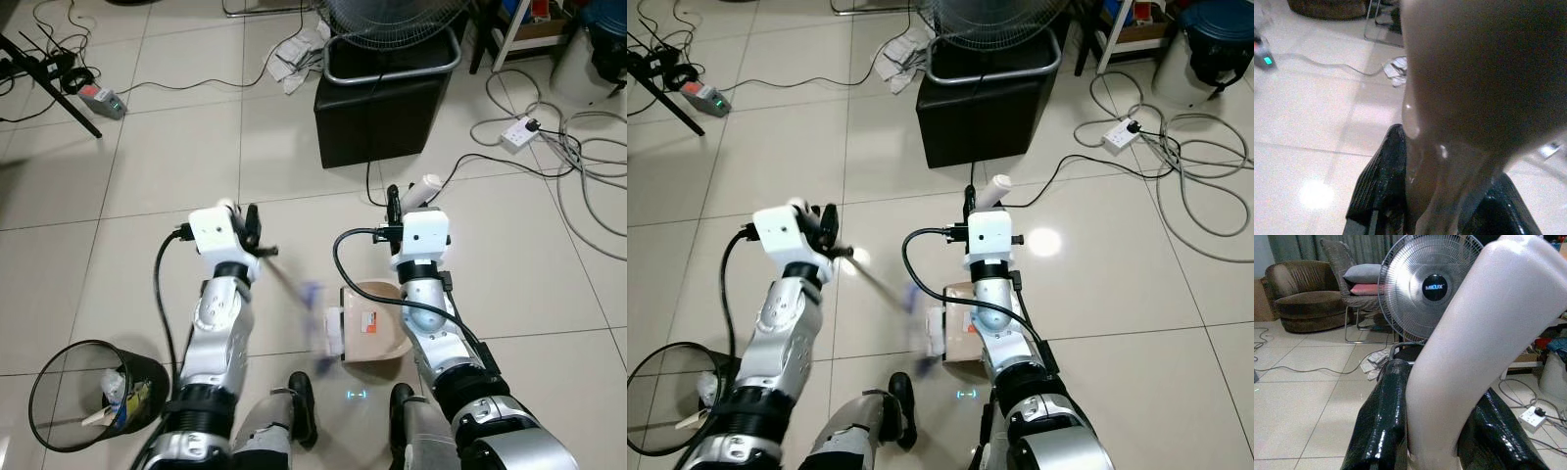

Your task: Sweep floor

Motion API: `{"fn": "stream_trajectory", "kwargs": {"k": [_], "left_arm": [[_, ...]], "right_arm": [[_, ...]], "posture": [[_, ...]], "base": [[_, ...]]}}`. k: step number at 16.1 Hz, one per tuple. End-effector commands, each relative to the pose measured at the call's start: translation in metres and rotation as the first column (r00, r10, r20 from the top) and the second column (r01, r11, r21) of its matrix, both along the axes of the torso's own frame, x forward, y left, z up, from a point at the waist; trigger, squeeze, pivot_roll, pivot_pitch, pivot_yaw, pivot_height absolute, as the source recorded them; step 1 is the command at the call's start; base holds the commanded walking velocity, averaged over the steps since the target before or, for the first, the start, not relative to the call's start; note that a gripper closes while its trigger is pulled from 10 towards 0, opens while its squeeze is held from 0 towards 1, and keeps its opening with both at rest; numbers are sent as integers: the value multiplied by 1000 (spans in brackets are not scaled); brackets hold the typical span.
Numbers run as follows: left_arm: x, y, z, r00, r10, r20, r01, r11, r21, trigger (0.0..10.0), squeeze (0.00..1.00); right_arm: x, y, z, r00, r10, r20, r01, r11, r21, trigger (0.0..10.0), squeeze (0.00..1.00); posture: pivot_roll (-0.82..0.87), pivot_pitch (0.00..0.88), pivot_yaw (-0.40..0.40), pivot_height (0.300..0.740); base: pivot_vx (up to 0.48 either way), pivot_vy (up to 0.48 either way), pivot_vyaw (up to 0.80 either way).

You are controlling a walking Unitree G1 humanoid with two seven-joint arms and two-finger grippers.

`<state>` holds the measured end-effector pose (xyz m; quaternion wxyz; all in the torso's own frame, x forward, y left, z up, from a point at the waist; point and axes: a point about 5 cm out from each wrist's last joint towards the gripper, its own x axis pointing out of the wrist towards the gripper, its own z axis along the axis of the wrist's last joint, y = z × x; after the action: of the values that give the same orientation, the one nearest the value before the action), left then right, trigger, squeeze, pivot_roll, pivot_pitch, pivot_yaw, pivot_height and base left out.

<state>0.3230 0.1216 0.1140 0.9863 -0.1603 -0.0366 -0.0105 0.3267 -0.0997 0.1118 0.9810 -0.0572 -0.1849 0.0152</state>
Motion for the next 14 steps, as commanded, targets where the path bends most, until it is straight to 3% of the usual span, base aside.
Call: {"fn": "stream_trajectory", "kwargs": {"k": [1, 4, 5, 8, 11, 12, 14], "left_arm": [[-1, -7, -6, 998, -53, -34, 48, 990, -134, 10000, 0], [7, -9, 11, 995, -93, 29, 96, 979, -181, 10000, 0], [11, -9, 21, 987, -141, 73, 150, 977, -152, 10000, 0], [19, -7, 50, 946, -258, 197, 270, 962, -37, 10000, 0], [26, 1, 82, 854, -424, 302, 365, 901, 234, 10000, 0], [28, 8, 88, 845, -434, 313, 362, 894, 264, 10000, 0], [30, 23, 85, 867, -392, 307, 318, 911, 263, 10000, 0]], "right_arm": [[-7, -4, -24, 993, -23, -115, 24, 1000, 5, 10000, 0], [-7, -16, -24, 991, -59, -116, 64, 997, 33, 10000, 0], [-9, -23, -26, 990, -76, -121, 84, 995, 55, 10000, 0], [-13, -40, -29, 988, -103, -116, 111, 992, 64, 10000, 0], [-16, -67, -26, 981, -163, -107, 171, 982, 79, 10000, 0], [-17, -75, -24, 980, -170, -101, 179, 980, 89, 10000, 0], [-18, -85, -20, 978, -178, -111, 190, 976, 105, 10000, 0]], "posture": [[135, 335, 137, 740], [123, 311, 125, 740], [112, 280, 116, 740], [90, 245, 108, 740], [50, 195, 101, 740], [33, 173, 97, 740], [10, 143, 90, 740]], "base": [[0, 0, 0], [0, 0, 0], [0, 0, 0], [0, 0, 0], [0, 0, 0], [0, 0, 0], [0, 0, 0]]}}
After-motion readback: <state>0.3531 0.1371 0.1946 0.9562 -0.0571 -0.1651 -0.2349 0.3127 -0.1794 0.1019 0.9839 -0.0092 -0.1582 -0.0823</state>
